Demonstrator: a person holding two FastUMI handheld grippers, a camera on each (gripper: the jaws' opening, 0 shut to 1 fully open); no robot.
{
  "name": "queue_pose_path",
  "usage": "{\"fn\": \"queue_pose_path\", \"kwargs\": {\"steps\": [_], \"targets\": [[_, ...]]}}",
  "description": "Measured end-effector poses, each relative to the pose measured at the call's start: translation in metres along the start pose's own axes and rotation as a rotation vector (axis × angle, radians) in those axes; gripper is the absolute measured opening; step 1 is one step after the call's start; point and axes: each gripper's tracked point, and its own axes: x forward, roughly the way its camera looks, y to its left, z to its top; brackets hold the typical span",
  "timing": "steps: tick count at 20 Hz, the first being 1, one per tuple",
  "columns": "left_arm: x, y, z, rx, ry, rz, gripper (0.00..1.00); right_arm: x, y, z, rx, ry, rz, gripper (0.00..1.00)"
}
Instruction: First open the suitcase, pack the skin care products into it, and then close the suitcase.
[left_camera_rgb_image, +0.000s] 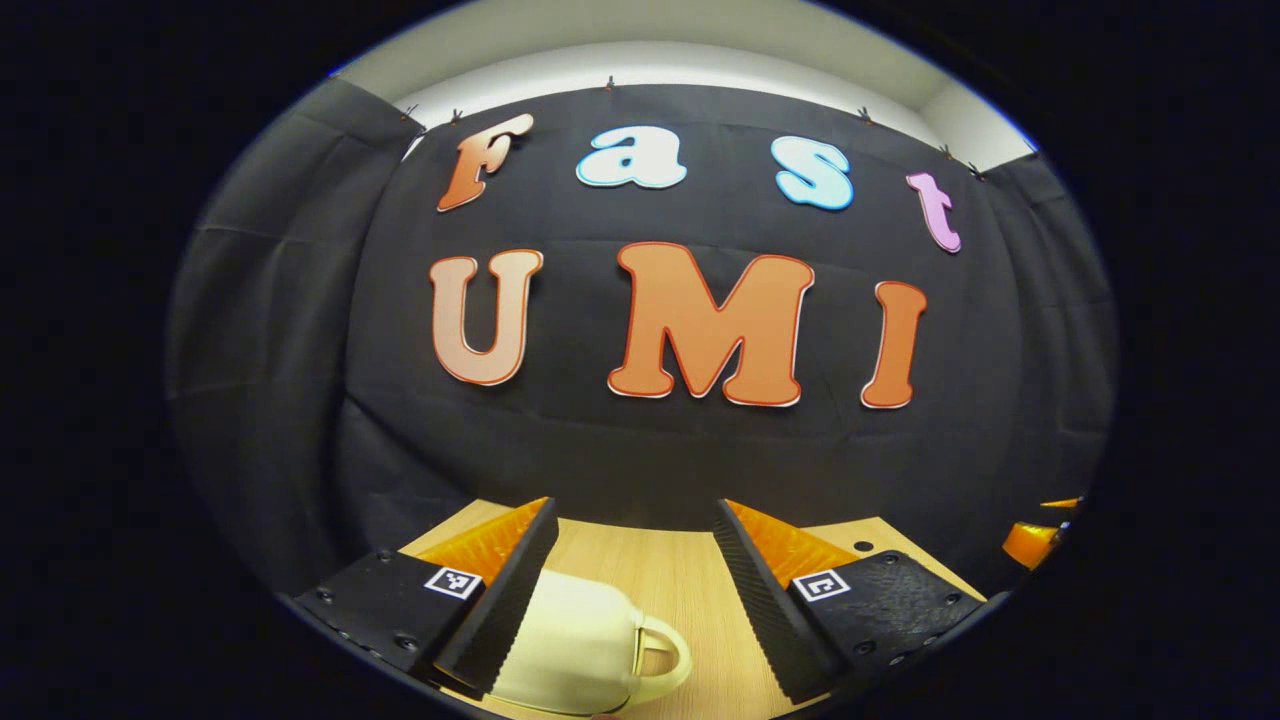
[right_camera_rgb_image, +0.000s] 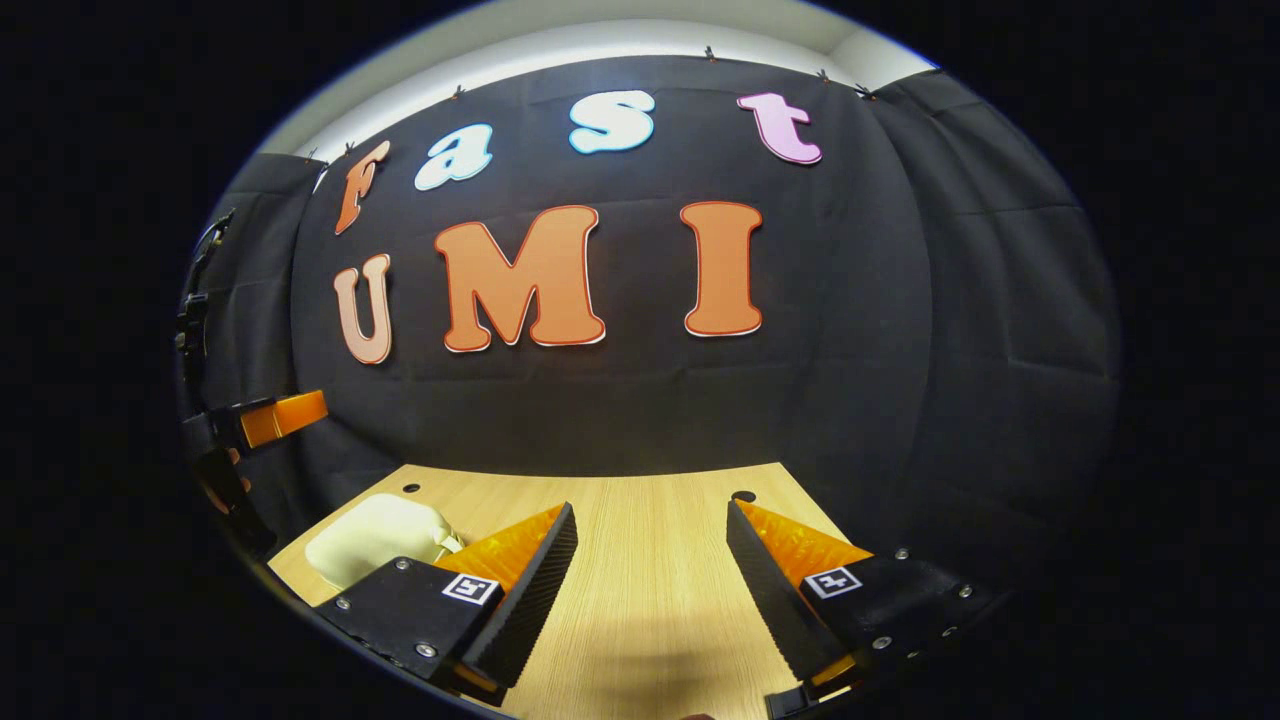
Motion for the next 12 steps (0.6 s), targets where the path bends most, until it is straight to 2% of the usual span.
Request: {"fn": "queue_pose_path", "kwargs": {"steps": [3,4,7,12], "targets": [[-0.004,-0.012,0.001,-0.010,0.002,-0.028,0.94,0.003,-0.001,-0.001,0.009,0.010,0.013,0.95],[-0.006,-0.013,0.002,-0.013,0.004,-0.028,0.97,0.004,-0.002,-0.001,0.012,0.010,0.017,0.95],[-0.007,-0.016,0.003,-0.018,0.003,-0.025,0.94,0.007,-0.005,0.000,0.006,0.010,0.025,0.95],[-0.007,-0.022,-0.001,-0.010,0.023,-0.035,0.97,0.009,-0.010,-0.003,0.014,0.020,0.023,0.95]]}}
